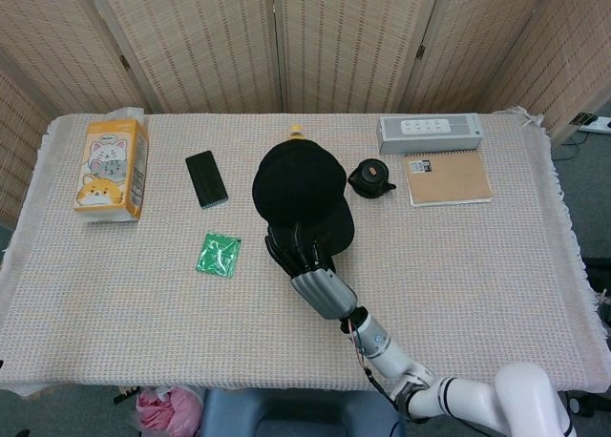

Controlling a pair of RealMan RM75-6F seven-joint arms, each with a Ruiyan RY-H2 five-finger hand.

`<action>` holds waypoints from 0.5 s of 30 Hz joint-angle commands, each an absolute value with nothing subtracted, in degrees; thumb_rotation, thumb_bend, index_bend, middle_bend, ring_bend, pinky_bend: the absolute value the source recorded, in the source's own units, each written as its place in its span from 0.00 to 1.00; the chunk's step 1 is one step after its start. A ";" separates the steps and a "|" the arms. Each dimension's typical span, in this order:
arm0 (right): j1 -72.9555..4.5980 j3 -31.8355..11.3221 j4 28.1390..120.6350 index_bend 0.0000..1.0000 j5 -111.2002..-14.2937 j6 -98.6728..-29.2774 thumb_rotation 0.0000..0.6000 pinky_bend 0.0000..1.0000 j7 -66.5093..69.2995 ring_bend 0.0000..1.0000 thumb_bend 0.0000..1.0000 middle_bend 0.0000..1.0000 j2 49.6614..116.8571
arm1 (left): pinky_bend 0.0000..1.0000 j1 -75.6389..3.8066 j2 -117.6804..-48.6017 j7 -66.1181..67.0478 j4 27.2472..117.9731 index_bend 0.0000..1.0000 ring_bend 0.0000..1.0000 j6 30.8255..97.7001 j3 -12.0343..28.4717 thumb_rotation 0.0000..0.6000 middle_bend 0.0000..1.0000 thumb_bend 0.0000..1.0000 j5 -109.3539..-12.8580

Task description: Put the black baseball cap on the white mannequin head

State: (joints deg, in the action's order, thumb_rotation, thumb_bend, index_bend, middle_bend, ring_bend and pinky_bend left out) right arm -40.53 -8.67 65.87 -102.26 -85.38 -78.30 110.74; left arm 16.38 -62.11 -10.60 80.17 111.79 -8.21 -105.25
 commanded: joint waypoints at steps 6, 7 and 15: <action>-28.20 0.43 81.00 0.00 -102.68 -93.04 1.00 0.39 -73.84 0.14 0.16 0.00 101.57 | 0.13 16.54 -62.77 -9.70 80.33 0.10 0.01 112.13 -8.14 1.00 0.00 0.06 -105.66; -26.41 1.73 82.80 0.00 -102.65 -94.49 1.00 0.38 -72.32 0.13 0.16 0.00 100.22 | 0.13 16.53 -62.85 -9.54 80.35 0.10 0.01 112.21 -8.14 1.00 0.00 0.06 -105.82; -14.85 6.92 94.82 0.00 -93.45 -99.81 1.00 0.34 -50.74 0.10 0.16 0.00 86.65 | 0.13 16.06 -63.54 -7.03 81.26 0.10 0.01 110.44 -7.95 1.00 0.00 0.06 -105.45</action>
